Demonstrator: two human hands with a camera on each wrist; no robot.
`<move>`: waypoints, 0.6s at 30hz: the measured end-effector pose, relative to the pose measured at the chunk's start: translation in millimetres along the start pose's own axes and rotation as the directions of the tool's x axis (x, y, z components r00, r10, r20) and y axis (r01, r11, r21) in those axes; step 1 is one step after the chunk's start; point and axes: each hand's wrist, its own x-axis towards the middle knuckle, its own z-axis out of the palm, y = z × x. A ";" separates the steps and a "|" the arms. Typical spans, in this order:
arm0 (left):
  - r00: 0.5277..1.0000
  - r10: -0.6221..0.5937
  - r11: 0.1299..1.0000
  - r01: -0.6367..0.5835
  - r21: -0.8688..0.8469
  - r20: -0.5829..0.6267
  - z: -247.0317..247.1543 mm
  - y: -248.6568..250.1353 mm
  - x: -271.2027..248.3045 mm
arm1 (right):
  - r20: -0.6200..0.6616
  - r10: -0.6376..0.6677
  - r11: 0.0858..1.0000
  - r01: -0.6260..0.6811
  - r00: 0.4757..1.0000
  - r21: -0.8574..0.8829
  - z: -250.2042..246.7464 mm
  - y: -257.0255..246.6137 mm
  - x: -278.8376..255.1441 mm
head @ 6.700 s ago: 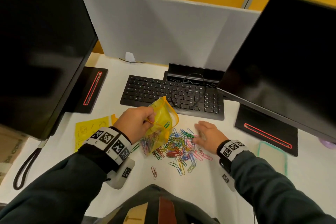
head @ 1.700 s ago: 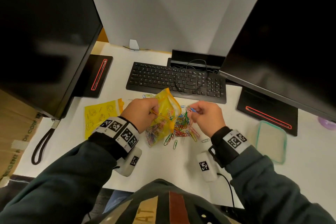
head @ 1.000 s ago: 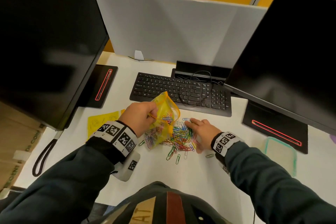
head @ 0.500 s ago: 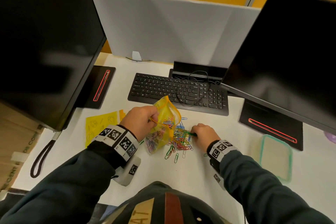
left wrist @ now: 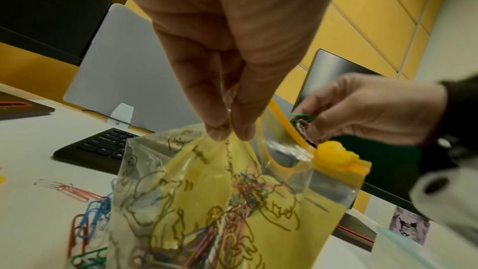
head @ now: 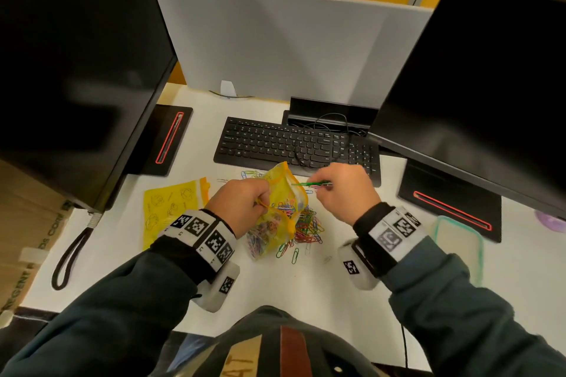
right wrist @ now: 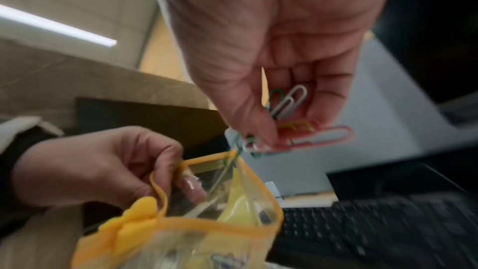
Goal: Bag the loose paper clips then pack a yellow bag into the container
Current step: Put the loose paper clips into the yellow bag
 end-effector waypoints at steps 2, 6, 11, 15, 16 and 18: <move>1.000 0.015 1.000 -0.014 -0.005 0.008 1.0 1.9 0.3 | 0.130 -0.022 0.971 0.052 0.991 -0.233 -2.9 -18.2 4.1; 0.999 0.049 0.999 -0.048 -0.018 0.013 1.9 8.4 1.6 | 0.249 -0.063 0.950 0.135 0.966 -0.281 9.7 -41.2 12.2; 0.998 0.049 0.999 -0.049 -0.003 -0.041 -2.3 6.5 0.8 | 0.024 -0.011 0.992 0.008 1.000 0.129 13.6 -21.2 14.8; 0.995 0.048 0.998 -0.050 -0.028 -0.088 -6.7 -0.8 -3.9 | 0.181 0.301 0.951 -0.310 0.936 0.022 32.6 45.8 -8.9; 0.994 0.042 0.999 -0.045 -0.027 -0.102 -8.3 -1.9 -4.7 | 0.274 0.367 0.928 -0.369 0.889 -0.045 41.8 60.2 -19.2; 0.992 0.029 0.999 -0.032 -0.026 -0.126 -11.7 -4.5 -5.1 | 0.379 0.441 0.894 -0.432 0.814 -0.114 58.2 78.9 -36.9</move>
